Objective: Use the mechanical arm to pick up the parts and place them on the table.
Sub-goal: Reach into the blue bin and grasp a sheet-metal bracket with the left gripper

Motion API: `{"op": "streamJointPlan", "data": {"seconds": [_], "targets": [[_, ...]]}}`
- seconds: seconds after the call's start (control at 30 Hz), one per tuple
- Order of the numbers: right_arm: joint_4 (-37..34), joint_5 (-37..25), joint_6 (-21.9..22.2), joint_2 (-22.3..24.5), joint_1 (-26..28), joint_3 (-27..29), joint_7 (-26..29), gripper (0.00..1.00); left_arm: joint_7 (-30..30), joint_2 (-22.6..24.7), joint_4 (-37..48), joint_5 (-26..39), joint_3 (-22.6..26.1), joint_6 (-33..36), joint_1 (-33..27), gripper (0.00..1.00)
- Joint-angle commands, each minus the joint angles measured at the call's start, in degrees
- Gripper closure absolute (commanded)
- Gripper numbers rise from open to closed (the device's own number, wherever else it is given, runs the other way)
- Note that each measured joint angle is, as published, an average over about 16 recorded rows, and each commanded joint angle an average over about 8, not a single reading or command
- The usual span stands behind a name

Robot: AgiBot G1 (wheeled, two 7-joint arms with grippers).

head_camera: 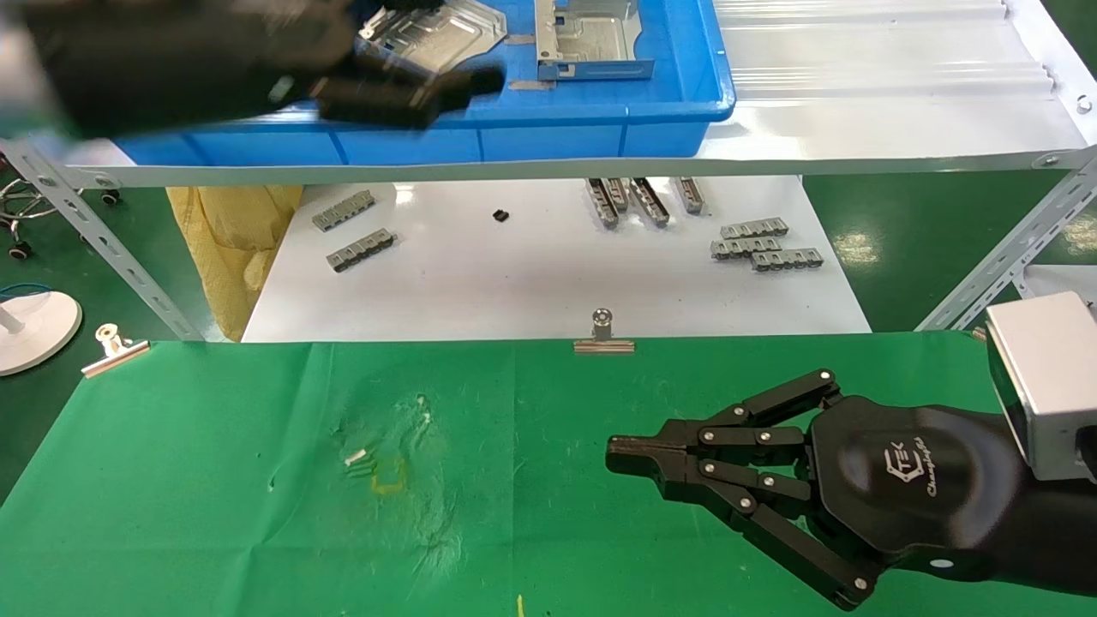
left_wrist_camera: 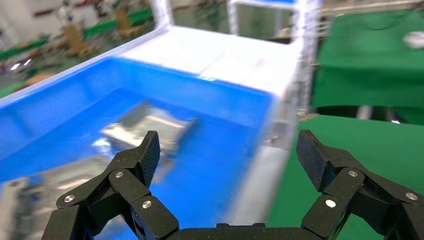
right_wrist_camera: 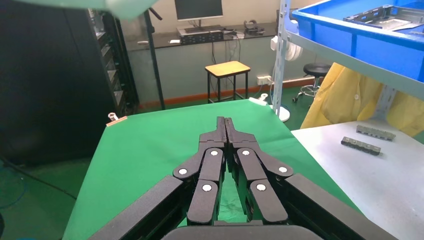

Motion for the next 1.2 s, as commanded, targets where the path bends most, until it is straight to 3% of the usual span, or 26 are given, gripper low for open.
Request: {"op": "streamJointPlan", "data": {"seconds": [0.03,0.33,0.37,0.47,0.5,0.6,0.63,0.73,0.77,1.2], "targets": [[0.0,0.0,0.0,0.0,0.0,0.0,0.0,1.0,0.7,3.8,7.1,3.9,2.0,-1.2,-5.5,0.0],[0.0,0.0,0.0,0.0,0.0,0.0,0.0,1.0,0.7,14.5,29.9,13.5,6.4,-18.4,-16.9,0.0],[0.0,0.0,0.0,0.0,0.0,0.0,0.0,1.0,0.6,15.3,31.5,14.1,6.7,-20.3,-17.5,0.07],[0.0,0.0,0.0,0.0,0.0,0.0,0.0,0.99,0.6,17.2,34.9,15.6,7.6,-23.9,-18.9,0.44],[0.0,0.0,0.0,0.0,0.0,0.0,0.0,0.94,0.5,17.7,35.8,16.1,7.9,-24.4,-19.2,0.57],[0.0,0.0,0.0,0.0,0.0,0.0,0.0,0.57,0.2,18.8,37.9,17.7,9.0,-24.9,-20.0,0.94],[0.0,0.0,0.0,0.0,0.0,0.0,0.0,0.44,0.0,19.0,38.4,18.3,9.4,-24.9,-20.2,1.0],[0.0,0.0,0.0,0.0,0.0,0.0,0.0,0.07,-0.6,19.5,39.5,19.5,10.3,-24.6,-20.7,1.0],[0.0,0.0,0.0,0.0,0.0,0.0,0.0,0.0,-0.8,19.5,39.7,19.8,10.5,-24.5,-20.8,1.0],[0.0,0.0,0.0,0.0,0.0,0.0,0.0,0.0,-1.9,19.4,40.1,21.4,11.7,-24.7,-21.4,1.0]]}}
